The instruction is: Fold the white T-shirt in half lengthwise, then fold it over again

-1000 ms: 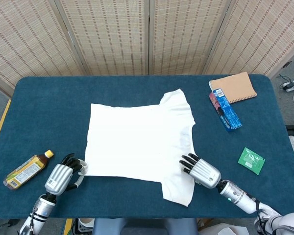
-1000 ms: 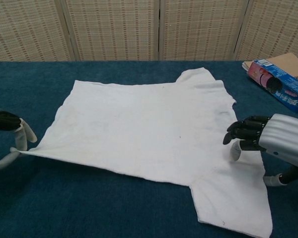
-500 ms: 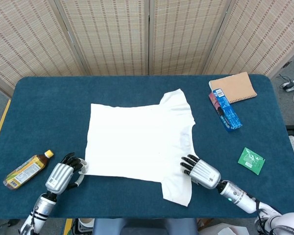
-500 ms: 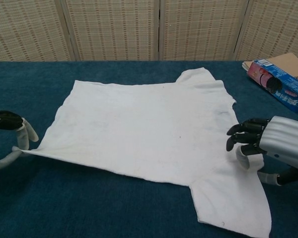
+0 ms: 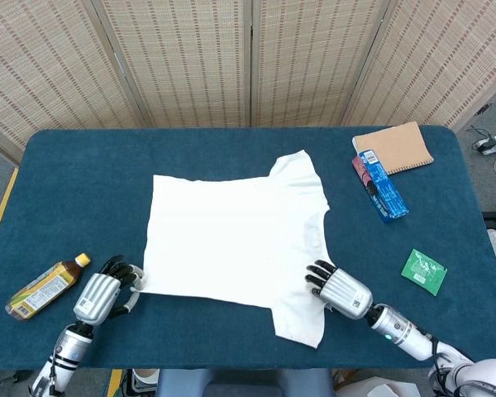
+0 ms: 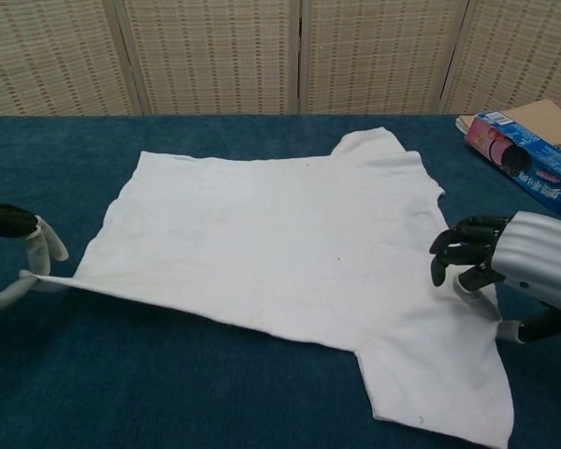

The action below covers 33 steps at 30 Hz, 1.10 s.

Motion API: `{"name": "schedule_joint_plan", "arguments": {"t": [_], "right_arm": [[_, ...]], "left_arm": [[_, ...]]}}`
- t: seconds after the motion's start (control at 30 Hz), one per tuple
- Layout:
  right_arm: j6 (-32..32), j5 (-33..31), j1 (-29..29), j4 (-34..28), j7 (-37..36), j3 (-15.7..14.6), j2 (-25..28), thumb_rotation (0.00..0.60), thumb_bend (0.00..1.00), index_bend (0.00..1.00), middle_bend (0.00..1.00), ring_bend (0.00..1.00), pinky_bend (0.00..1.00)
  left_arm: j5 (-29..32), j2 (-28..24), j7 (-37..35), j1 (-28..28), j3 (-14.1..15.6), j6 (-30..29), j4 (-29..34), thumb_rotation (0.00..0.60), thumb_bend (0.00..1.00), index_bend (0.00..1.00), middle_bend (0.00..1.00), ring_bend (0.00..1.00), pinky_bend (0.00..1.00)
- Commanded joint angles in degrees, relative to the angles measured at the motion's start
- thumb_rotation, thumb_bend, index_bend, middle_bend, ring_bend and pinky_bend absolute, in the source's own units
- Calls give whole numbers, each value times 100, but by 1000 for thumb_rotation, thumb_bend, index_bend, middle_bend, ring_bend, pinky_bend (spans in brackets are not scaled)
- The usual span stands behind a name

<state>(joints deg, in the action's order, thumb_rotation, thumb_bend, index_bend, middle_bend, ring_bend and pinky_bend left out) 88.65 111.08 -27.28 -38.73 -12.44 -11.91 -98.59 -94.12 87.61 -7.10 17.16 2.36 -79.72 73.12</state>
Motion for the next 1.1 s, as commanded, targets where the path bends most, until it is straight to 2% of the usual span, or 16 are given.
{"name": "schedule_joint_plan", "arguments": {"t": [0.03, 0.23, 0.5, 0.8, 1.1], "right_arm": [[89, -8, -7, -261, -95, -7, 163, 600, 365, 720, 395, 230, 235], [30, -31, -117, -1241, -381, -54, 709, 600, 371, 726, 403, 231, 235], [-72, -55, -227, -2530, -332, -1, 1302, 600, 372, 744, 419, 240, 236], [-360, 21, -382, -3776, -692, -126, 1901, 600, 380, 753, 427, 243, 236], [-826, 60, -545, -5101, -1185, -447, 2760, 600, 387, 763, 439, 261, 246]], "left_arm": [[6, -116, -163, -27, 12, -44, 108, 600, 458, 800, 370, 289, 124], [27, -455, -661, -90, 52, -120, 433, 600, 459, 800, 370, 289, 124], [-30, -936, -1077, -221, 104, -351, 851, 600, 458, 800, 370, 289, 124], [-422, -1484, -1337, -276, 373, -462, 1237, 600, 458, 800, 372, 293, 124], [-959, -1990, -1567, -299, 761, -531, 1779, 600, 458, 800, 379, 301, 124]]}}
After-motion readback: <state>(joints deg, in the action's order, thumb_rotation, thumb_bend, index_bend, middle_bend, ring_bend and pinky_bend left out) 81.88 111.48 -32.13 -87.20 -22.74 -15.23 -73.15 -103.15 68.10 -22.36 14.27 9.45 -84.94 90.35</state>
